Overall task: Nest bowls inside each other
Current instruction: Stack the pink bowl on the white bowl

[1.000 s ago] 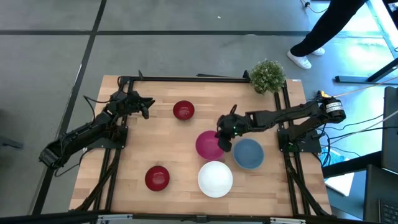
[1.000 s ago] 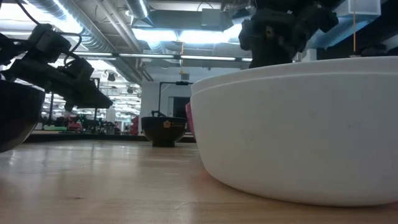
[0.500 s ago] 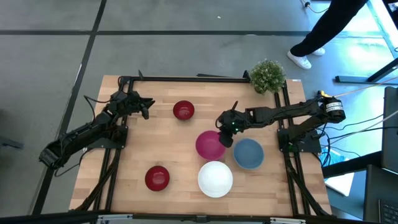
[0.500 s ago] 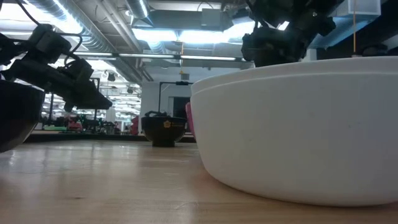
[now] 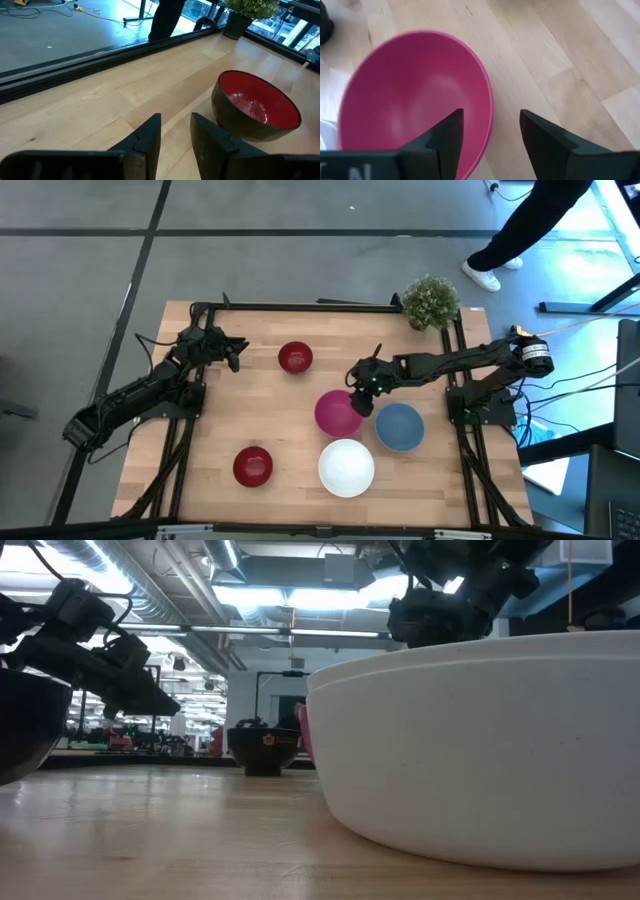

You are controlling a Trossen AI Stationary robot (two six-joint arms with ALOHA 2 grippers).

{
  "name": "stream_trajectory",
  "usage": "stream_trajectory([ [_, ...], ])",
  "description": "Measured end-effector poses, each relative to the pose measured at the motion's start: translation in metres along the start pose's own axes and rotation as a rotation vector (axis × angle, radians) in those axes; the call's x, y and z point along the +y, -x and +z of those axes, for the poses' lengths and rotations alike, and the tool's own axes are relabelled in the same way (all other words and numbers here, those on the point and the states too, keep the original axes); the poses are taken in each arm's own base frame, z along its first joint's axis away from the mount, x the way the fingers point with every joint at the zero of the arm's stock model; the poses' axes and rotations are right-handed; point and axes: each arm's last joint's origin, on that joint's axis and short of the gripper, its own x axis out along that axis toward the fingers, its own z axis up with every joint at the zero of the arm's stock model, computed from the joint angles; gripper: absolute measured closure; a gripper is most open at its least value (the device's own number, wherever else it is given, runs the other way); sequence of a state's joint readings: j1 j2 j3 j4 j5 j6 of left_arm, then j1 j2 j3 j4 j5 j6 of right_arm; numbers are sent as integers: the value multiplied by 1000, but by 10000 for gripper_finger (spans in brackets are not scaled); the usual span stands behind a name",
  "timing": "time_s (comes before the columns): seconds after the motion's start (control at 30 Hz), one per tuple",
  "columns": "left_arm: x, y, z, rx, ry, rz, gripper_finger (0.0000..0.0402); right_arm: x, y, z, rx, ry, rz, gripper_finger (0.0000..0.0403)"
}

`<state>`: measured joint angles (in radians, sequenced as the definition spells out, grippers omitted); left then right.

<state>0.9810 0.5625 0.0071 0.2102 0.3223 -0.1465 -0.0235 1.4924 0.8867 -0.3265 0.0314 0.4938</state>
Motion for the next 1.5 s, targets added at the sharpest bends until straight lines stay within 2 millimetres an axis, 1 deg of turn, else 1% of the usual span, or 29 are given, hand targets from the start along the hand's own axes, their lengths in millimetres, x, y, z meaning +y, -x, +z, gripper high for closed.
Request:
stream_trajectory([
  [0.2,0,0,0,1,0,0,302,-2,-12,-5,56,2,-22,206],
  [0.33,0,0,0,5,1,1,302,-2,-23,-9,112,1,19,206],
  [0.47,0,0,-1,9,3,1,302,0,-30,-11,111,4,7,210],
  [0.53,0,0,-1,9,3,1,302,0,-31,-11,110,3,8,224],
  [0.63,0,0,-1,10,3,2,302,0,-31,-11,107,1,8,267],
  [0.7,0,0,-1,10,3,1,302,0,-31,-11,107,5,7,312],
  [0.77,0,0,-1,11,3,1,302,-1,-31,-10,104,7,3,364],
  [0.8,0,0,-1,11,3,2,302,-1,-31,-11,105,14,3,383],
  [1.0,0,0,-1,12,4,1,302,-1,-31,-11,106,6,3,392],
  [1.17,0,0,-1,14,4,2,302,-3,-31,-8,97,-3,1,392],
  [1.23,0,0,-1,14,5,2,302,-3,-29,-4,97,1,-3,392],
  [1.3,0,0,-1,14,5,2,302,-1,-25,5,84,23,0,392],
  [1.4,0,0,-1,15,5,2,302,4,-13,25,76,72,-1,392],
  [1.5,0,0,-1,15,5,2,302,14,4,48,52,120,4,392],
])
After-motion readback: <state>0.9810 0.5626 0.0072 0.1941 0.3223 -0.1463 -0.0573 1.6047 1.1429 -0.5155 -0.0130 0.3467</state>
